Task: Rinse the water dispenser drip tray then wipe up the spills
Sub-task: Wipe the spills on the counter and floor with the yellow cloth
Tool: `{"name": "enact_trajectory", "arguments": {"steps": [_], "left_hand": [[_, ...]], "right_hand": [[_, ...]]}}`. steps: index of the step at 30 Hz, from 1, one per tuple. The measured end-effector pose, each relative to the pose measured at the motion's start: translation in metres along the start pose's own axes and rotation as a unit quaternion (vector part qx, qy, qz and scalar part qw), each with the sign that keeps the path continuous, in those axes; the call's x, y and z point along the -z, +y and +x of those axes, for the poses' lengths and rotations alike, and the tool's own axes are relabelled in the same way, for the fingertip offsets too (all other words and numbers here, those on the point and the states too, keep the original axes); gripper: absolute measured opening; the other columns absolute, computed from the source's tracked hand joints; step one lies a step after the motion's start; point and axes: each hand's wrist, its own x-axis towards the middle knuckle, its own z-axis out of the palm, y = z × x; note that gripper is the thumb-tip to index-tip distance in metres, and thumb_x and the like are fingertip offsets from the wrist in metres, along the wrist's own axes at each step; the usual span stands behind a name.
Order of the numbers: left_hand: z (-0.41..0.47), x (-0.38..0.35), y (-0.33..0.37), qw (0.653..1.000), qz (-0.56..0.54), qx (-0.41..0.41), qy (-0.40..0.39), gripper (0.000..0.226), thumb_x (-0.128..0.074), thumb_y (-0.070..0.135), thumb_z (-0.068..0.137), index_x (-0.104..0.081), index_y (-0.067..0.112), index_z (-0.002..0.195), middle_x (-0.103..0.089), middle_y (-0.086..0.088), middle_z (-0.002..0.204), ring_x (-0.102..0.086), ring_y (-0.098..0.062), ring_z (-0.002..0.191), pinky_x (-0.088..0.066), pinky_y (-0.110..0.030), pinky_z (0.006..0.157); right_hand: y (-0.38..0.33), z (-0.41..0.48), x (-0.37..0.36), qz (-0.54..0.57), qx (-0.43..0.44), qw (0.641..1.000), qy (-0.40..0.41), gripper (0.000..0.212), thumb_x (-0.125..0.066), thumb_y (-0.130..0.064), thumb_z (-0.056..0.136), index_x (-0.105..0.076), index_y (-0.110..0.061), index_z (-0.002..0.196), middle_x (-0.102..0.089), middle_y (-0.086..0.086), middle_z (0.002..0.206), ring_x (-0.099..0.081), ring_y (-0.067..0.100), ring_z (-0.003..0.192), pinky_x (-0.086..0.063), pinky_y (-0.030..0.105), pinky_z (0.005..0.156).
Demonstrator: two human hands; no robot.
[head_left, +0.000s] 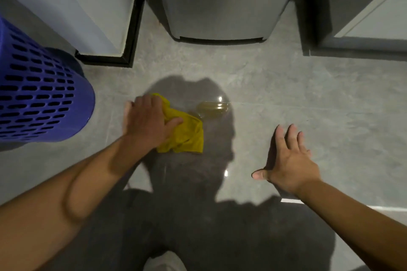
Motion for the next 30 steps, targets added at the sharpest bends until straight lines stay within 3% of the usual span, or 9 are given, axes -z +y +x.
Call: {"name": "enact_trajectory", "arguments": {"steps": [3, 5, 7, 9, 13, 16, 21, 26, 30], "left_hand": [[0.022, -0.002, 0.012, 0.997, 0.045, -0.069, 0.009, 0.081, -0.04, 0.067, 0.092, -0.053, -0.004, 0.129, -0.055, -0.032, 0.132, -0.053, -0.048, 0.123, -0.039, -0.058, 0.108], [0.025, -0.007, 0.033, 0.992, 0.042, -0.119, 0.012, 0.084, -0.029, 0.053, 0.095, -0.039, -0.009, 0.15, -0.04, -0.036, 0.155, -0.038, -0.051, 0.145, -0.025, -0.06, 0.123], [0.027, -0.01, 0.057, 0.987, 0.018, -0.157, 0.0, 0.084, -0.022, 0.046, 0.095, -0.026, -0.007, 0.159, -0.024, -0.034, 0.165, -0.022, -0.05, 0.155, -0.014, -0.058, 0.127], [0.024, -0.015, 0.075, 0.979, 0.013, -0.205, -0.01, 0.083, -0.024, 0.048, 0.098, -0.021, -0.006, 0.161, -0.017, -0.033, 0.168, -0.015, -0.049, 0.157, -0.012, -0.057, 0.128], [0.011, -0.023, 0.089, 0.965, 0.031, -0.259, -0.008, 0.099, -0.036, 0.067, 0.095, -0.023, -0.006, 0.16, -0.019, -0.033, 0.167, -0.017, -0.048, 0.157, -0.018, -0.058, 0.127], [-0.01, -0.034, 0.088, 0.962, 0.029, -0.271, -0.009, 0.106, -0.037, 0.073, 0.092, -0.02, -0.004, 0.162, -0.016, -0.031, 0.169, -0.013, -0.045, 0.159, -0.018, -0.057, 0.127], [-0.036, -0.051, 0.083, 0.964, 0.029, -0.264, 0.017, 0.109, -0.043, 0.076, 0.09, -0.022, -0.003, 0.162, -0.015, -0.031, 0.17, -0.013, -0.043, 0.159, -0.017, -0.056, 0.128], [0.013, -0.029, 0.112, 0.983, 0.015, -0.181, -0.001, 0.114, -0.027, 0.082, 0.087, -0.016, -0.004, 0.162, -0.011, -0.032, 0.169, -0.007, -0.046, 0.159, -0.013, -0.059, 0.127], [0.051, -0.017, 0.137, 0.96, 0.05, -0.275, 0.008, 0.112, -0.025, 0.082, 0.089, -0.013, -0.001, 0.164, -0.01, -0.03, 0.171, -0.007, -0.043, 0.16, -0.005, -0.054, 0.129]], "right_hand": [[0.002, -0.001, 0.001, 0.011, -0.002, 1.0, 0.004, 0.152, -0.075, -0.084, 0.06, 0.023, -0.025, 0.16, 0.026, 0.009, 0.171, 0.021, 0.034, 0.157, -0.017, 0.057, 0.125], [0.002, -0.003, 0.003, 0.01, -0.002, 1.0, 0.005, 0.151, -0.073, -0.085, 0.059, 0.025, -0.027, 0.158, 0.028, 0.006, 0.17, 0.022, 0.032, 0.157, -0.02, 0.056, 0.124], [0.0, -0.005, 0.007, 0.002, -0.006, 1.0, 0.001, 0.152, -0.07, -0.087, 0.059, 0.029, -0.027, 0.157, 0.03, 0.005, 0.17, 0.021, 0.031, 0.158, -0.023, 0.053, 0.124], [0.002, -0.007, 0.011, 0.005, 0.005, 1.0, -0.01, 0.151, -0.069, -0.086, 0.062, 0.031, -0.026, 0.157, 0.032, 0.005, 0.169, 0.022, 0.03, 0.158, -0.023, 0.049, 0.125], [0.032, -0.014, 0.021, 0.08, 0.017, 0.996, -0.02, 0.149, -0.08, -0.076, 0.063, 0.023, -0.032, 0.161, 0.028, 0.001, 0.171, 0.014, 0.026, 0.159, -0.022, 0.045, 0.125], [0.07, -0.027, 0.021, 0.016, -0.027, 0.998, -0.045, 0.157, -0.077, -0.083, 0.057, 0.029, -0.027, 0.158, 0.031, 0.012, 0.169, 0.02, 0.036, 0.157, -0.013, 0.047, 0.126], [0.084, -0.039, 0.01, -0.044, -0.033, 0.995, -0.078, 0.159, -0.072, -0.082, 0.059, 0.043, -0.02, 0.15, 0.039, 0.019, 0.163, 0.024, 0.044, 0.154, -0.017, 0.05, 0.125], [0.079, -0.035, 0.012, -0.043, -0.036, 0.995, -0.088, 0.159, -0.078, -0.073, 0.064, 0.041, -0.015, 0.151, 0.038, 0.024, 0.162, 0.023, 0.048, 0.153, -0.012, 0.051, 0.126], [0.081, -0.037, 0.012, -0.037, -0.037, 0.995, -0.09, 0.158, -0.078, -0.071, 0.065, 0.043, -0.016, 0.15, 0.039, 0.024, 0.162, 0.026, 0.048, 0.152, -0.01, 0.05, 0.126]]}}
